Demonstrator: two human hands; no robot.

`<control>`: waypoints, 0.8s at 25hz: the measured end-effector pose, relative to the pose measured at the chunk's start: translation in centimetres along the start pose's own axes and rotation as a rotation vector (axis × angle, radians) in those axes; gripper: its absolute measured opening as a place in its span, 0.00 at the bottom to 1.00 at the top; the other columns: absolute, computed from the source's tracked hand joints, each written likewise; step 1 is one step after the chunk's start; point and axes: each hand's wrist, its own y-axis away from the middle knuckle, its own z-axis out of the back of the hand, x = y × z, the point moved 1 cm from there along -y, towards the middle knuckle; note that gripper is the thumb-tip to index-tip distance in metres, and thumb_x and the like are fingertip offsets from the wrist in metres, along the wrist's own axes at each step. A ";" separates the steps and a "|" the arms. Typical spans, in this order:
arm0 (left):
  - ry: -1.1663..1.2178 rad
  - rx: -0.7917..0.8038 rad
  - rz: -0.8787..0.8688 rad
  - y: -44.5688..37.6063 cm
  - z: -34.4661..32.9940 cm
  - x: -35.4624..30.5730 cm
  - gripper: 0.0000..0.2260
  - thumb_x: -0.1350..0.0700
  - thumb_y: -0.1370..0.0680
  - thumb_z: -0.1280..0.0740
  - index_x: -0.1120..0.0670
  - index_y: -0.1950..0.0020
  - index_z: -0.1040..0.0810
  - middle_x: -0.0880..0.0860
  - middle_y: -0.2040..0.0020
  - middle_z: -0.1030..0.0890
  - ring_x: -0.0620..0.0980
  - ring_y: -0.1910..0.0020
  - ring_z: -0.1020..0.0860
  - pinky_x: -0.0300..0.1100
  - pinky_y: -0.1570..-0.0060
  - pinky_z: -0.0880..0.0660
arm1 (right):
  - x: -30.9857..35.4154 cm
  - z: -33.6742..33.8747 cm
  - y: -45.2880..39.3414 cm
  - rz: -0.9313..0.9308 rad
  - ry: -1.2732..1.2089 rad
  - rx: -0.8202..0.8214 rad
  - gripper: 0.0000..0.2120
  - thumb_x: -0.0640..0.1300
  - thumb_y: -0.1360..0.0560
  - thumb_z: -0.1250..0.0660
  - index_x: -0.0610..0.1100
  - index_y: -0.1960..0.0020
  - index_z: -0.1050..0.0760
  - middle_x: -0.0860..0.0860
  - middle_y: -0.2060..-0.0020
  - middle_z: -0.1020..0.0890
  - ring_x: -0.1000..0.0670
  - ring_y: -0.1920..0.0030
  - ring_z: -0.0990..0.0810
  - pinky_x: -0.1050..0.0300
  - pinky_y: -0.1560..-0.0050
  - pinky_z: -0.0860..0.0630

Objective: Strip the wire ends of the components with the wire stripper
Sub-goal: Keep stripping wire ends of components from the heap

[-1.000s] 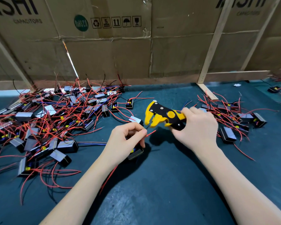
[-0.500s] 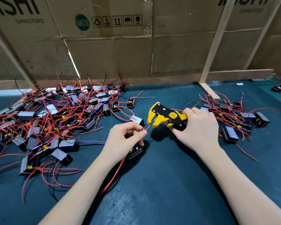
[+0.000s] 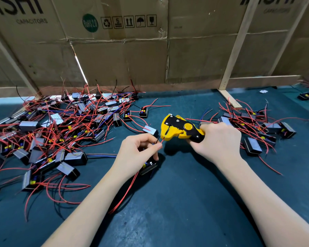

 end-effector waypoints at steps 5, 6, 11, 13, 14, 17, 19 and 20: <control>-0.115 -0.145 -0.071 0.0 0.4 -0.3 0.04 0.59 0.25 0.28 0.53 0.60 0.18 0.45 0.65 0.23 0.45 0.67 0.29 0.37 0.62 0.32 | 0.0 0.0 0.0 -0.105 -0.235 -0.036 0.21 0.63 0.35 0.27 0.48 0.65 0.29 0.50 0.68 0.23 0.44 0.62 0.24 0.54 0.63 0.32; -0.067 -0.157 -0.065 -0.1 0.5 -0.4 0.04 0.60 0.24 0.29 0.55 0.58 0.19 0.46 0.66 0.24 0.44 0.68 0.30 0.36 0.63 0.33 | 0.0 0.1 0.0 -0.167 -0.341 0.019 0.21 0.65 0.34 0.28 0.49 0.66 0.30 0.54 0.70 0.24 0.49 0.63 0.25 0.56 0.64 0.32; 0.264 -0.067 -0.138 -0.5 0.0 -0.9 0.05 0.62 0.20 0.36 0.65 0.52 0.25 0.52 0.58 0.20 0.48 0.61 0.17 0.37 0.58 0.23 | 0.5 1.4 0.0 -0.079 -1.055 0.475 0.25 0.66 0.34 0.30 0.42 0.64 0.27 0.56 0.71 0.31 0.56 0.68 0.34 0.59 0.64 0.38; 0.294 0.020 -0.175 -0.3 -0.3 -0.9 0.06 0.60 0.21 0.36 0.63 0.52 0.25 0.51 0.56 0.20 0.50 0.58 0.17 0.40 0.54 0.23 | 1.2 2.3 0.4 0.017 -1.205 0.724 0.20 0.64 0.33 0.30 0.46 0.58 0.19 0.55 0.66 0.23 0.57 0.64 0.30 0.62 0.61 0.34; 0.301 0.045 -0.183 -0.3 -0.4 -0.9 0.05 0.61 0.21 0.36 0.62 0.52 0.24 0.50 0.57 0.20 0.49 0.58 0.18 0.40 0.53 0.22 | 1.5 2.7 0.6 0.061 -1.218 0.807 0.17 0.62 0.32 0.29 0.49 0.56 0.18 0.55 0.64 0.21 0.57 0.63 0.28 0.62 0.60 0.33; 0.338 0.051 -0.158 -0.3 -0.4 -0.5 0.04 0.59 0.22 0.35 0.60 0.52 0.23 0.55 0.56 0.18 0.49 0.56 0.17 0.42 0.51 0.22 | 1.7 3.3 0.8 0.110 -1.195 0.872 0.08 0.55 0.29 0.28 0.52 0.56 0.17 0.55 0.64 0.20 0.59 0.63 0.26 0.65 0.59 0.32; 0.325 0.072 -0.140 -0.4 -0.2 -0.6 0.08 0.56 0.23 0.33 0.60 0.48 0.23 0.56 0.54 0.16 0.49 0.54 0.17 0.41 0.50 0.23 | 1.6 3.6 0.7 0.083 -1.157 0.846 0.10 0.58 0.30 0.27 0.52 0.56 0.17 0.50 0.64 0.20 0.56 0.61 0.25 0.60 0.57 0.32; 0.283 0.062 -0.138 -0.5 0.1 -0.6 0.10 0.56 0.23 0.32 0.59 0.45 0.23 0.55 0.53 0.16 0.49 0.52 0.17 0.40 0.48 0.23 | 1.3 3.8 0.5 0.057 -1.147 0.800 0.11 0.59 0.30 0.26 0.52 0.57 0.17 0.50 0.63 0.19 0.57 0.60 0.24 0.61 0.56 0.31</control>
